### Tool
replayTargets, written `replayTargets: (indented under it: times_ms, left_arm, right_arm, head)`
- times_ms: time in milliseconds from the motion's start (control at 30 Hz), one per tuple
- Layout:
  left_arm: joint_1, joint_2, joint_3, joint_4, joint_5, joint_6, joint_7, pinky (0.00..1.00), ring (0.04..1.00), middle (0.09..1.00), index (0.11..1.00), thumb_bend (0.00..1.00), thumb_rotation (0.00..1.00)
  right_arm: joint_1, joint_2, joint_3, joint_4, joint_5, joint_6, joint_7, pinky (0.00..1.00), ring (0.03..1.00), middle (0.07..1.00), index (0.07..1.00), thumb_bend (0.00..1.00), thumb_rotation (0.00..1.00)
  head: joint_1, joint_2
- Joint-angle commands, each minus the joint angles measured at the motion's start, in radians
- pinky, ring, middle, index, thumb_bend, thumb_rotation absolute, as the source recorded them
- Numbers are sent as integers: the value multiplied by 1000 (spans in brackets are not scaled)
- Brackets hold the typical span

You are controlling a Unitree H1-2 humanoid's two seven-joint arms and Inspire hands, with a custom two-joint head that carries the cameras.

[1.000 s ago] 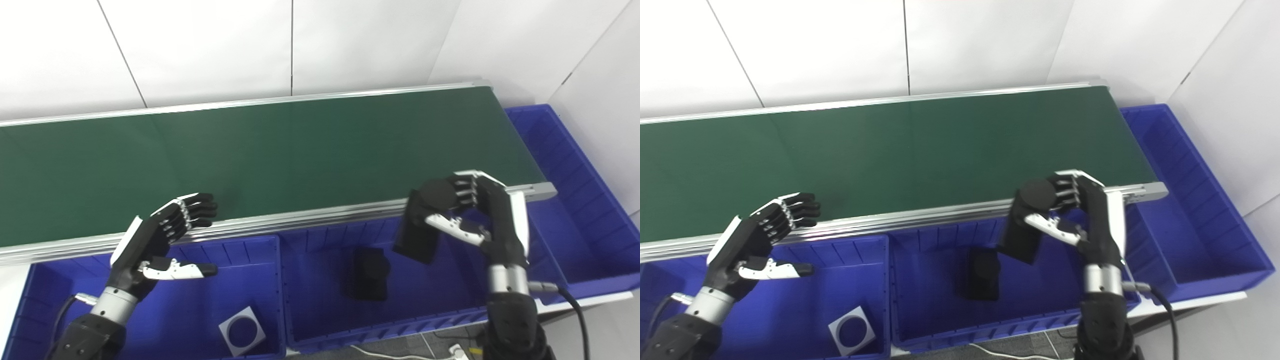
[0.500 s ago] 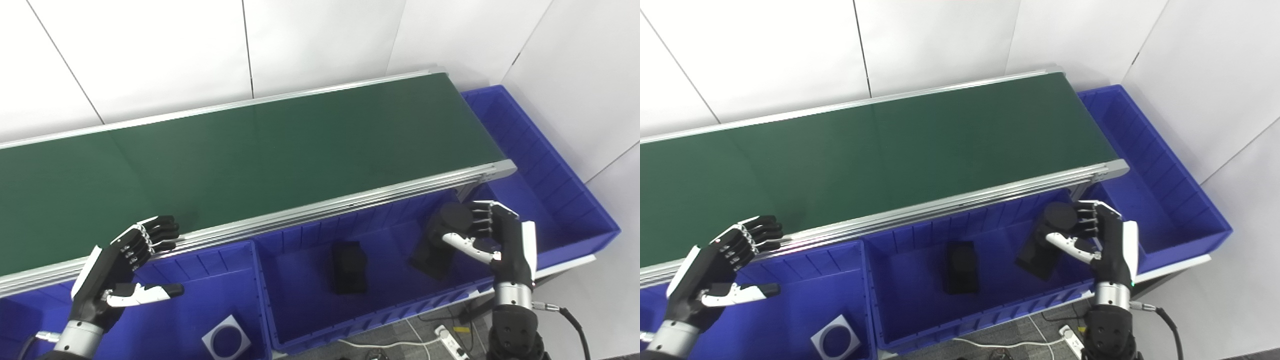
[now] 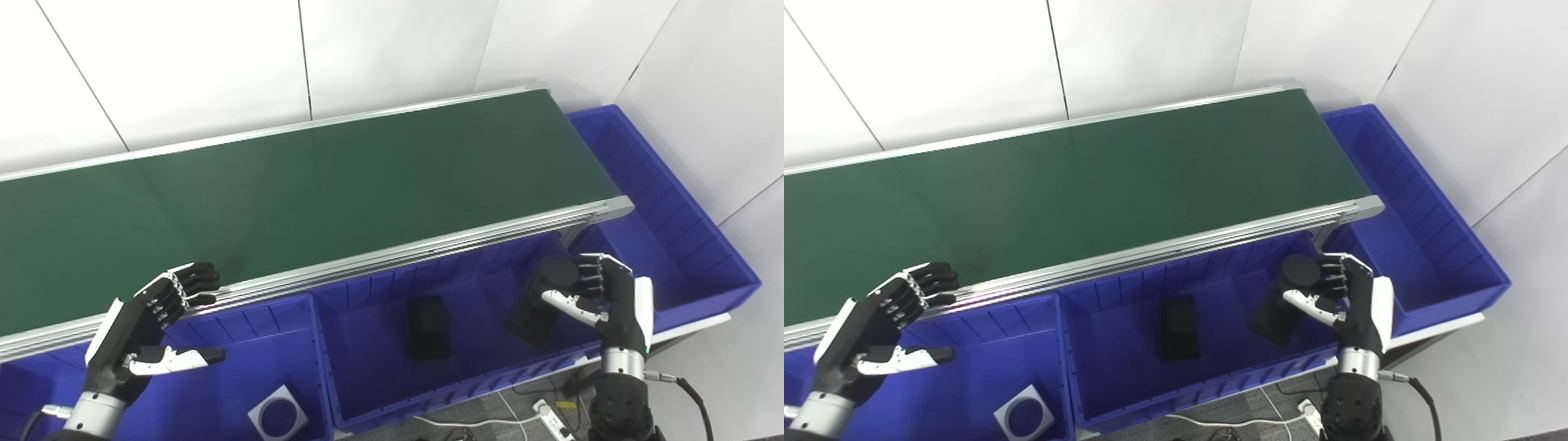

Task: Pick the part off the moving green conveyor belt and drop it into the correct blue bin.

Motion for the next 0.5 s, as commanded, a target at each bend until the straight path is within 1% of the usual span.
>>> replayTargets:
  times_ms: [0, 67, 167, 200, 233, 267, 367, 400, 433, 467]
  left_arm:
    - [-8, 4, 6, -35, -14, -9, -3, 700, 747, 753, 741, 945, 0]
    - [-6, 3, 6, -39, -15, -5, -2, 699, 745, 752, 740, 945, 0]
    - [-3, 1, 5, -49, -21, 7, -2, 701, 744, 752, 737, 948, 0]
    - [-2, 1, 4, -51, -21, 8, -3, 702, 743, 750, 735, 952, 0]
    - [-2, 1, 4, -53, -16, 10, -1, 700, 742, 748, 735, 952, 0]
    - [-1, 0, 3, -54, -16, 12, 0, 698, 740, 747, 734, 955, 0]
    - [-1, 0, 2, -51, -18, 10, -5, 712, 746, 752, 739, 952, 0]
    - [-1, 0, 1, -50, -18, 8, -6, 716, 747, 754, 741, 948, 0]
    - [0, 1, -1, -51, -14, 4, -7, 716, 747, 754, 741, 948, 0]
    - [0, 2, -2, -51, -10, 1, -7, 712, 745, 753, 741, 948, 0]
  right_arm:
    - [-14, -15, -2, -17, -4, -54, -27, 357, 422, 483, 509, 519, 0]
    - [-16, -14, 0, -18, -4, -52, -30, 359, 423, 484, 510, 519, 0]
    - [-12, -21, 15, -30, -3, -51, -13, 393, 428, 493, 511, 520, 0]
    - [-6, -26, 24, -37, 0, -47, 1, 432, 483, 492, 505, 525, 0]
    - [0, -32, 32, -46, 12, -44, 19, 499, 559, 593, 598, 759, 40]
    - [5, -37, 39, -54, 27, -42, 36, 544, 607, 653, 650, 846, 68]
    - [20, -51, 56, -64, 68, -60, 78, 692, 751, 807, 777, 977, 150]
    - [24, -54, 59, -66, 76, -63, 86, 726, 786, 837, 804, 994, 170]
    - [28, -57, 64, -71, 91, -67, 98, 729, 789, 840, 806, 996, 171]
    - [31, -59, 67, -73, 102, -70, 106, 747, 816, 854, 824, 999, 185]
  head:
    - [4, 2]
    - [8, 2]
    - [10, 3]
    - [11, 3]
    - [13, 3]
    - [14, 3]
    - [19, 3]
    - [19, 3]
    - [22, 2]
    - [24, 2]
